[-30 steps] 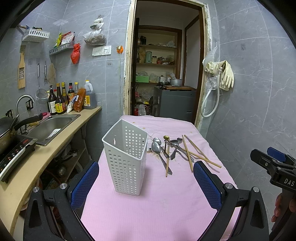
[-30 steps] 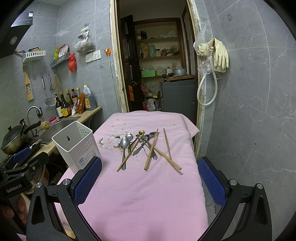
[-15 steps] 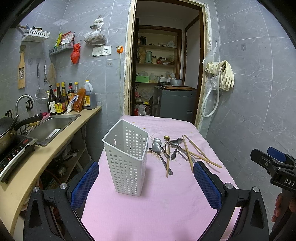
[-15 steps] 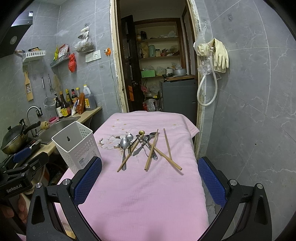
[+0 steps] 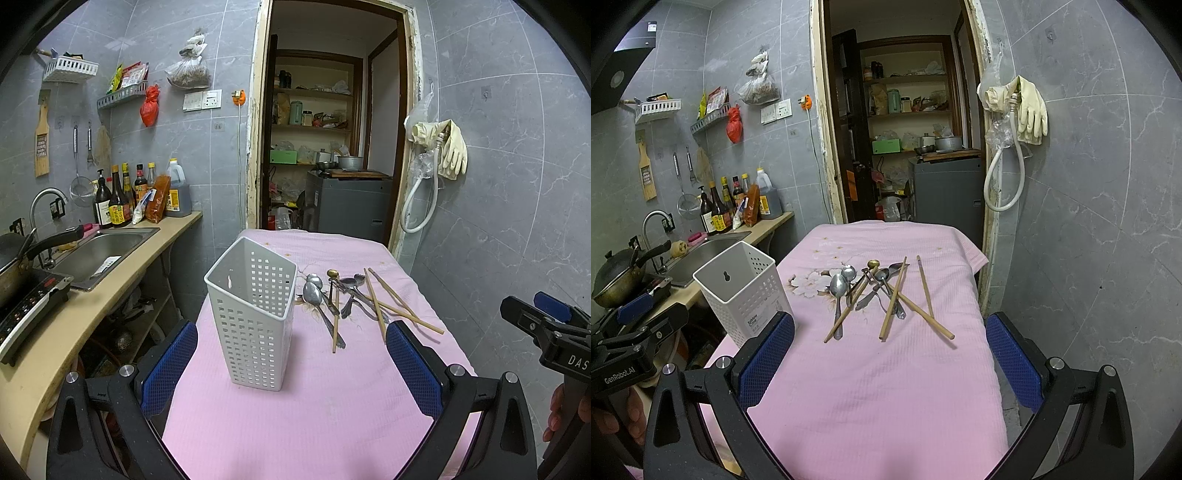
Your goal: Organize utensils
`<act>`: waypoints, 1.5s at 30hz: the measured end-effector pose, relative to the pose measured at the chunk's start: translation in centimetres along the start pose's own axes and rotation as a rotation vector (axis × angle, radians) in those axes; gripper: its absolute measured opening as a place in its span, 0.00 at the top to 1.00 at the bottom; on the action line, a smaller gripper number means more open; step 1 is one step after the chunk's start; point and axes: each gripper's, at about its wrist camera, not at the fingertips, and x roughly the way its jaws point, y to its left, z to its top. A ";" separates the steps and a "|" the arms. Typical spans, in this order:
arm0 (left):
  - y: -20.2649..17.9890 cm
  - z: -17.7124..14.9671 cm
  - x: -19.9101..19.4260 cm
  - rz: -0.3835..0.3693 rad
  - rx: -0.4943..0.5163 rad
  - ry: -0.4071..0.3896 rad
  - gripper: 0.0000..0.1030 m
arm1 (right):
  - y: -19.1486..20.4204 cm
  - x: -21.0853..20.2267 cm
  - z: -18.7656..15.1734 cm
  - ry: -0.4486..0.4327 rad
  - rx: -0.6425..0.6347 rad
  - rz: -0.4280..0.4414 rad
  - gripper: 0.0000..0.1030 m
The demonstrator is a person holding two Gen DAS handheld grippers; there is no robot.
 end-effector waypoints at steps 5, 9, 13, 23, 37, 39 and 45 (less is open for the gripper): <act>0.0 0.0 0.0 0.000 0.000 0.000 0.00 | 0.1 0.0 0.0 0.001 0.000 -0.001 0.01; 0.0 0.0 0.0 -0.001 0.000 0.002 0.00 | 0.1 0.0 0.1 0.001 0.000 -0.001 0.01; 0.9 -0.3 -0.2 -0.002 0.000 0.002 0.00 | 0.1 1.1 -0.4 0.004 0.001 -0.004 0.01; 0.8 -0.9 0.5 -0.005 0.005 0.001 0.00 | -0.4 1.3 -0.1 0.007 0.011 -0.026 0.01; 0.3 0.4 3.5 -0.090 0.038 -0.025 0.00 | -0.5 1.8 0.1 0.011 0.041 -0.115 0.01; -0.1 1.0 3.8 -0.109 0.045 -0.024 0.00 | -0.8 1.7 0.3 0.010 0.040 -0.136 0.01; -1.9 2.5 4.7 -0.156 0.061 -0.036 0.00 | -2.7 2.0 2.0 -0.008 0.054 -0.160 0.01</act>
